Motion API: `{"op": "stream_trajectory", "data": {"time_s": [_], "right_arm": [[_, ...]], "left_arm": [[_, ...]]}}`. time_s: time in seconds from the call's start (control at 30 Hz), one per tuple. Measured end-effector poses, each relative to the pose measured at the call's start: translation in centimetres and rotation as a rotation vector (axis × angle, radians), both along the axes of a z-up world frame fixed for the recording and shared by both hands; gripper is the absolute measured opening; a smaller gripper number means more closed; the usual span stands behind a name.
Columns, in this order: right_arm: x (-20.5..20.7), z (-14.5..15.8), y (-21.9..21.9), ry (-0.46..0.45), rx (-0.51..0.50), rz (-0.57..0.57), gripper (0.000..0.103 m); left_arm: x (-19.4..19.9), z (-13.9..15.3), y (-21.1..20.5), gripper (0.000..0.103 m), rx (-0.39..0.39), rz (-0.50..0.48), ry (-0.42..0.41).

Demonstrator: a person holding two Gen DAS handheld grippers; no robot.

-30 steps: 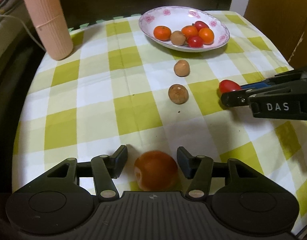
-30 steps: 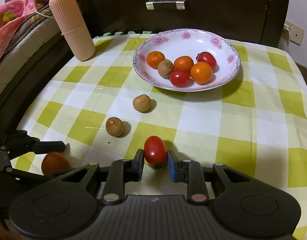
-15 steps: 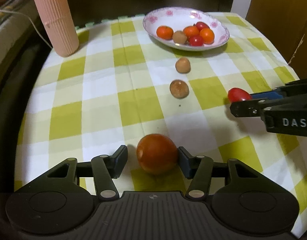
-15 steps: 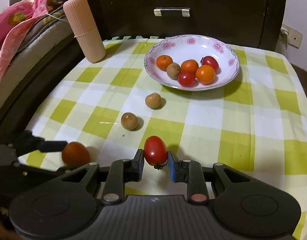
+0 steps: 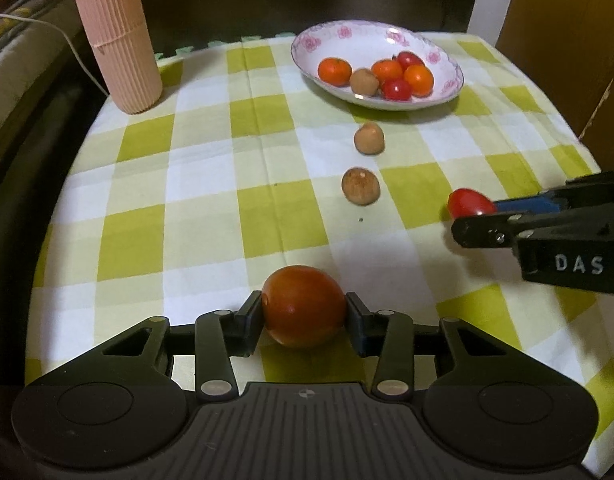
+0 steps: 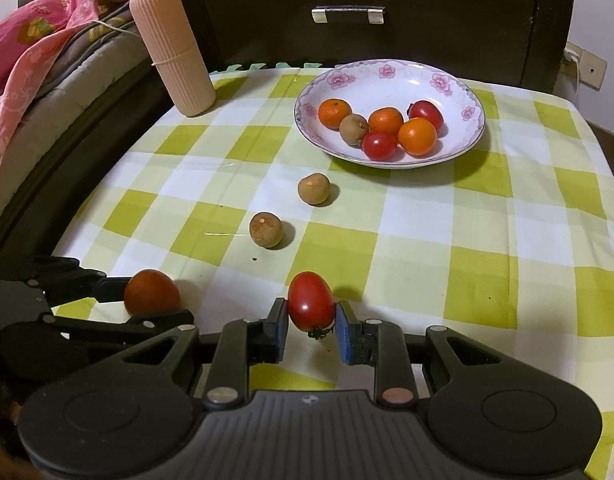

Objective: Organize fruits
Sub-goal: 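Carry the large tomato in the left tool while the right tool carries the cherry tomato over the bowl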

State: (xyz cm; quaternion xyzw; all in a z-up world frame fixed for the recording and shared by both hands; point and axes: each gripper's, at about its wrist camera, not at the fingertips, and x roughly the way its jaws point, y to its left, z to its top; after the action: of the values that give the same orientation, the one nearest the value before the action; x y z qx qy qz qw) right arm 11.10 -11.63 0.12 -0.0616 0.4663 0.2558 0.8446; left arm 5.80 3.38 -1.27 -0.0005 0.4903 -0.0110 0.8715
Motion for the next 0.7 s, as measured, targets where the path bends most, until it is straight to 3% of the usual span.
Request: {"op": "stream_trajectory", "data": {"time_s": [0.7], "right_arm": [[2.4,1.2,-0.3,-0.031,0.042,-0.059,0.024]], "left_arm": [[4.6,2.9,-1.0,0.05,-0.087,-0.011,-0.106]]}}
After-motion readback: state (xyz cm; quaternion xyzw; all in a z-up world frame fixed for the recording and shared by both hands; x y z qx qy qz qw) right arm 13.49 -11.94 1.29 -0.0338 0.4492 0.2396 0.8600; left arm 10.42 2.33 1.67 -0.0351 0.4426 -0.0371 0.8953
